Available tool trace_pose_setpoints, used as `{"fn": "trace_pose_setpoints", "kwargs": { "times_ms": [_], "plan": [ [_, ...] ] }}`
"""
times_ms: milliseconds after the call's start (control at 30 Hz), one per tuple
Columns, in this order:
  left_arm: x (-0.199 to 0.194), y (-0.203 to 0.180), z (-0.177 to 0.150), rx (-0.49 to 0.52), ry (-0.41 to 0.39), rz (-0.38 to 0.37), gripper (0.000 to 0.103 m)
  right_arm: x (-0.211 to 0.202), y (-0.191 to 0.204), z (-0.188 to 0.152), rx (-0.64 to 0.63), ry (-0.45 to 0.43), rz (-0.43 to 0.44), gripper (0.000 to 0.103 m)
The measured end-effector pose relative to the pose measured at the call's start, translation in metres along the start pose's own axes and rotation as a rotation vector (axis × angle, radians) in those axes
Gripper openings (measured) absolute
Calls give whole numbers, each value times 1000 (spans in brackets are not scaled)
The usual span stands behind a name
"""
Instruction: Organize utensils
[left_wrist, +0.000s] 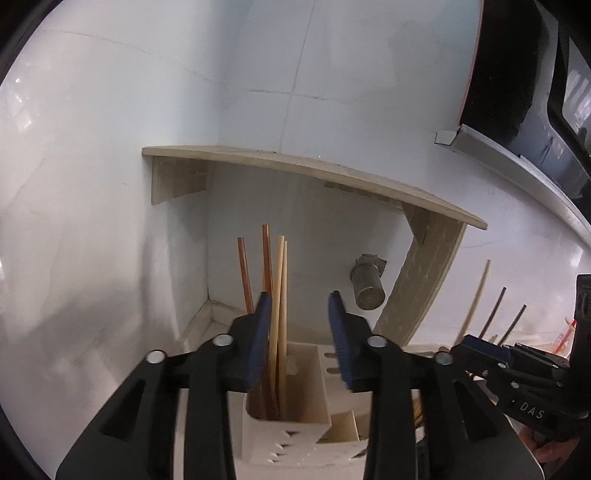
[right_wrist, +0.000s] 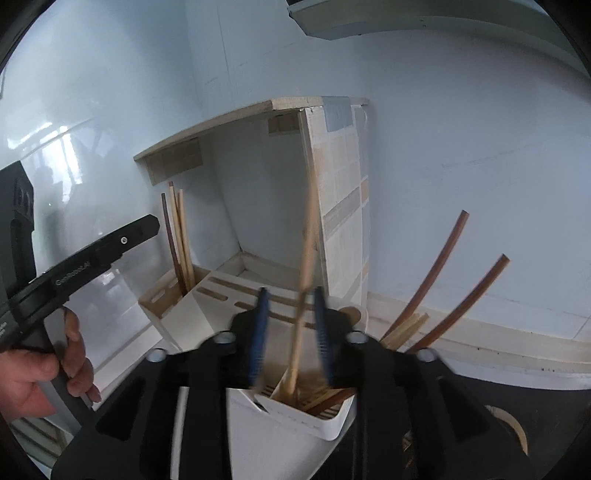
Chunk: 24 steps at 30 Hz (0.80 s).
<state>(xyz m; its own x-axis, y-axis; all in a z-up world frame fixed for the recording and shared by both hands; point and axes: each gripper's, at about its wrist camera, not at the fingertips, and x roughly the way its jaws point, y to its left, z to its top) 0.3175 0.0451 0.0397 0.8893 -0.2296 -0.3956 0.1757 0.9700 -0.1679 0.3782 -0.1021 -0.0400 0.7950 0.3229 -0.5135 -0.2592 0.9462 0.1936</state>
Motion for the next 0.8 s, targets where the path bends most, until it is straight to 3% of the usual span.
{"fn": "trace_pose_setpoints", "kwargs": {
  "times_ms": [533,800],
  "plan": [
    [-61,-1,-29,8,125,8,73,-42,-1,-25,-26,35,-9,67],
    [-93,-8,-47,68,171,0,85,-63,1,-40,-77,54,-1,74]
  ]
}}
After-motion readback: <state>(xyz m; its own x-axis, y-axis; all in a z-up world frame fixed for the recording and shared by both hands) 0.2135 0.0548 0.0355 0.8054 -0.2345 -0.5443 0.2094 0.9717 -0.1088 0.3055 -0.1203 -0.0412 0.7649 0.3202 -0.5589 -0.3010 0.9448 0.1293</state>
